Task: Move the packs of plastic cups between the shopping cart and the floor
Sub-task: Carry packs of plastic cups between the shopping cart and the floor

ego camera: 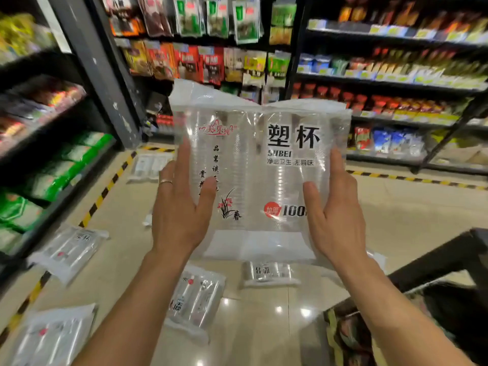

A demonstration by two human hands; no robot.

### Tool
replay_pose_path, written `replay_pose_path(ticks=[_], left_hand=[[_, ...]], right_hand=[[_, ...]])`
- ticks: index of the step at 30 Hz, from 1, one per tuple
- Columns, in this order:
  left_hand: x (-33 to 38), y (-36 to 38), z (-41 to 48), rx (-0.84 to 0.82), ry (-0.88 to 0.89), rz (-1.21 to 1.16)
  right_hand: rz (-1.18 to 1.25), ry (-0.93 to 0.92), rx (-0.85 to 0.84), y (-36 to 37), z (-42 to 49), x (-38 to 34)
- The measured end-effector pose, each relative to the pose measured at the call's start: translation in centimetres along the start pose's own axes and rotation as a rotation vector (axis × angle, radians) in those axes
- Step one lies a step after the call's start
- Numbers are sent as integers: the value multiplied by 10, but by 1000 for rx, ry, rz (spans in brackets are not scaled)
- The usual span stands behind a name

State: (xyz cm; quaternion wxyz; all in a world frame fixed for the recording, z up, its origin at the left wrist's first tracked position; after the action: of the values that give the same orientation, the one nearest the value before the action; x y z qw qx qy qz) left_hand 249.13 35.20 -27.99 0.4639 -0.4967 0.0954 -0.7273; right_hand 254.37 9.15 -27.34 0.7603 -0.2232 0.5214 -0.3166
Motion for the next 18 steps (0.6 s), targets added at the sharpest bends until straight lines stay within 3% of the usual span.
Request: replay_pose_path(ticks=[9,18], left_hand=[[194,-188,101,201,180,-38],[344,-278,122,290,331,-108]], right_hand=[[22,-172,215,-213,62,-184],[19,-254,392,-386,54,-259]])
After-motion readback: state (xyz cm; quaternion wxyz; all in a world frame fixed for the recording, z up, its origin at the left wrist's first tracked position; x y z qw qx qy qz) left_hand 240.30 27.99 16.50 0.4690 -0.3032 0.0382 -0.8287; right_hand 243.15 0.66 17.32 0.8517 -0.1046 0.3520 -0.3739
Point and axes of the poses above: each hand's wrist, its own z-axis towards the middle knuckle, its own y-axis out of the palm, x = y × z, the point moved 8 cm from there along z, towards the middle knuckle, and after that the axes turned 5 degrees about y, right-handed, at the moved point
